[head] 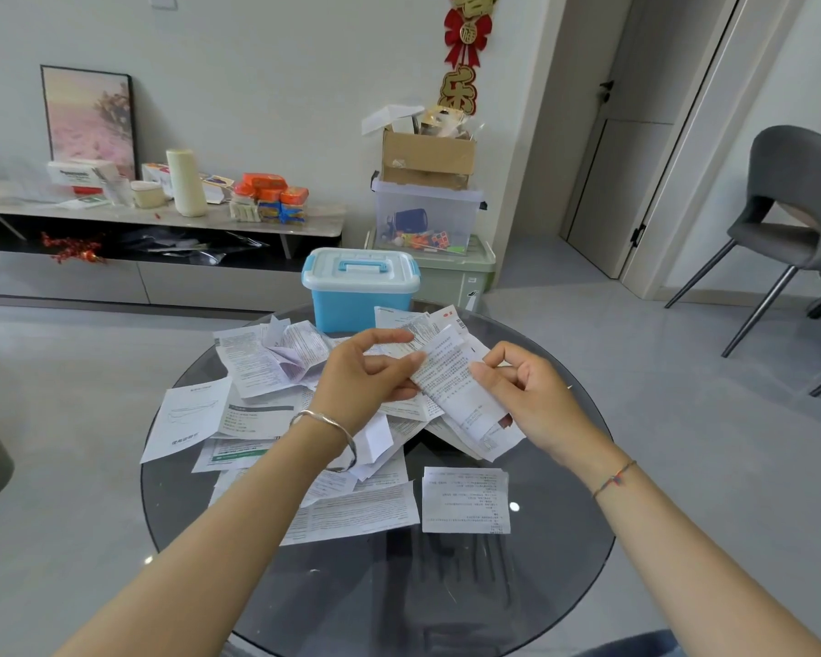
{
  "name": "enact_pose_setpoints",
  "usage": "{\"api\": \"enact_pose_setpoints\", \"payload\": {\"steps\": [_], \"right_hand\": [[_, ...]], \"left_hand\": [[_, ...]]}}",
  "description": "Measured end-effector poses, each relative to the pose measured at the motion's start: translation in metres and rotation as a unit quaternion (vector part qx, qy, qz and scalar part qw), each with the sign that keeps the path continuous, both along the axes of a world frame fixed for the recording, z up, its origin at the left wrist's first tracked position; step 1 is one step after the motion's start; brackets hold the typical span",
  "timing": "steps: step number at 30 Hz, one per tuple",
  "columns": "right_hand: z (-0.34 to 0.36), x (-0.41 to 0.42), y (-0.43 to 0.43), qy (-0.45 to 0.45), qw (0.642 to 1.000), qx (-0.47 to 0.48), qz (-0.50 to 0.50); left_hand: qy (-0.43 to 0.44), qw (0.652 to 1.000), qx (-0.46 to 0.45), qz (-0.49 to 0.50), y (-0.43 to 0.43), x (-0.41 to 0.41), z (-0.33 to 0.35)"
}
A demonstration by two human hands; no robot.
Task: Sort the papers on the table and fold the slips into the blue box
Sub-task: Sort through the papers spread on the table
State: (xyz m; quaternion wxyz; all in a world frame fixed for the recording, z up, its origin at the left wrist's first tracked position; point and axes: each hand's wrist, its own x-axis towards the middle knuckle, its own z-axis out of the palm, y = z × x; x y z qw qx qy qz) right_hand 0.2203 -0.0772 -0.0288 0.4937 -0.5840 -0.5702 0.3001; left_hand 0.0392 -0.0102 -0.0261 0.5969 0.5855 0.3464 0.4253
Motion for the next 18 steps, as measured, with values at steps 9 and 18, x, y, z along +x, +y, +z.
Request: {"api": "enact_pose_setpoints", "payload": {"steps": [9, 18], "right_hand": [[-0.006, -0.008, 0.003, 0.05, 0.997, 0.039, -0.049], [-0.01, -0.011, 0.006, 0.054, 0.993, 0.054, -0.085]], "left_hand": [[-0.06, 0.984, -0.166, -0.019, -0.006, 0.012, -0.007], [-0.039, 0.984, -0.171, -0.033, -0.011, 0.016, -0.007]]}}
